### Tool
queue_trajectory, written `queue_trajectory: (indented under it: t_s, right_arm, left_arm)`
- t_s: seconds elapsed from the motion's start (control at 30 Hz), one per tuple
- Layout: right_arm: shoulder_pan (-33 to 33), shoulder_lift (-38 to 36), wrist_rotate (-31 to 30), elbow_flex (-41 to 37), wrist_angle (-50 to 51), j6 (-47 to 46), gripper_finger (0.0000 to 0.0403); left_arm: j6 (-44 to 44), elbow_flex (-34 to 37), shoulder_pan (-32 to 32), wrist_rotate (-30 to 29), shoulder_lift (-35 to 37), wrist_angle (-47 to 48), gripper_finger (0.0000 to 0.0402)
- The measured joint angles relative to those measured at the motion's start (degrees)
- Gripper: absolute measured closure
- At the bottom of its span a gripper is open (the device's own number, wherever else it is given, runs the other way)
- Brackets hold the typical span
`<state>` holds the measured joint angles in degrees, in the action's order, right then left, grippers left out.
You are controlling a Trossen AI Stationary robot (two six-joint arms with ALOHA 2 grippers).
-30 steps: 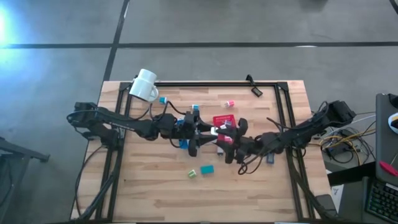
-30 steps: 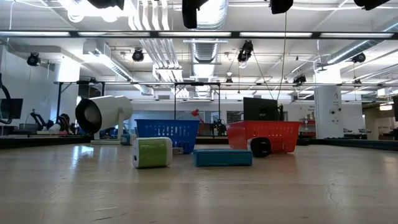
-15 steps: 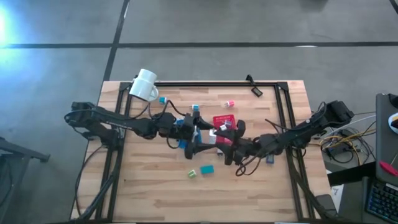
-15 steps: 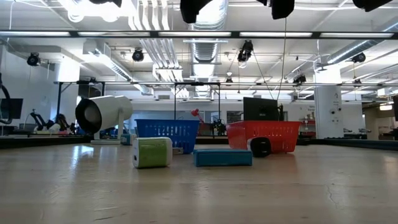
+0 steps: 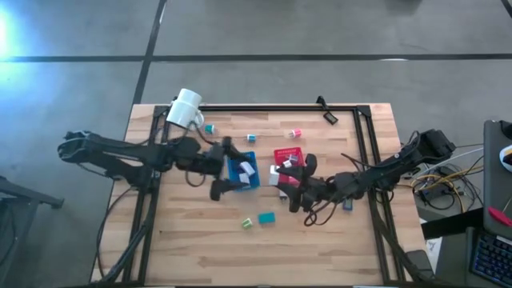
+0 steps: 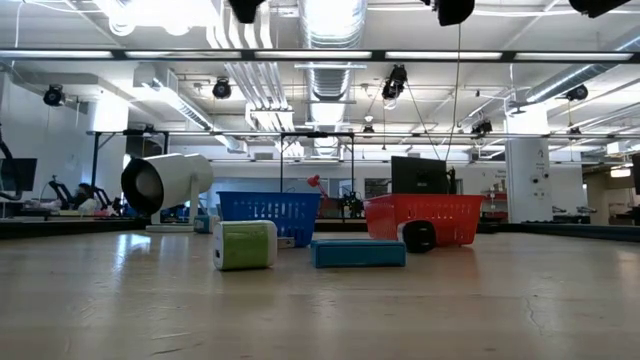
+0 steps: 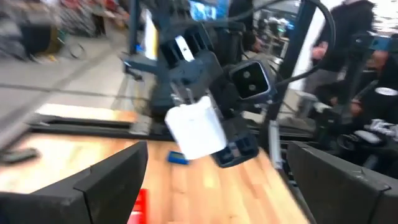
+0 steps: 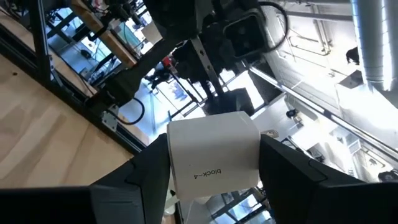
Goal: Pick & Place Office items
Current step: Put the white charger adapter into the red bin
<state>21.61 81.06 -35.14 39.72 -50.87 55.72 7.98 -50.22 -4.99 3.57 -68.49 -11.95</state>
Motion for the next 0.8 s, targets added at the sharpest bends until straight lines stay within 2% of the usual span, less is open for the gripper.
queue_trajectory:
  t_s: [0.1,0.27,0.37,0.57,0.8]
  right_arm:
    - [0.0,0.0,-1.0,0.0,0.0,-0.1,0.0205]
    - [0.0,0.0,-3.9,0.0,0.0,-1.0,0.0206]
    - [-0.2,-0.1,-4.1,-0.1,0.9,-5.0,0.0206]
    - [-1.7,-0.1,-4.1,-0.1,4.7,-10.5,0.0206]
    - [-1.9,-0.1,-9.7,-0.5,15.8,-23.8,0.0206]
  left_arm:
    - [-3.3,5.6,0.0,-6.2,5.6,-2.5,0.0013]
    - [-9.0,19.1,0.1,-21.1,14.9,-13.5,0.0012]
    - [-13.4,27.0,0.1,-25.9,19.9,-19.1,0.0013]
    - [-14.2,39.4,0.1,-28.7,27.4,-23.0,0.0014]
    - [-15.5,45.0,0.1,-29.0,31.3,-23.2,0.0014]
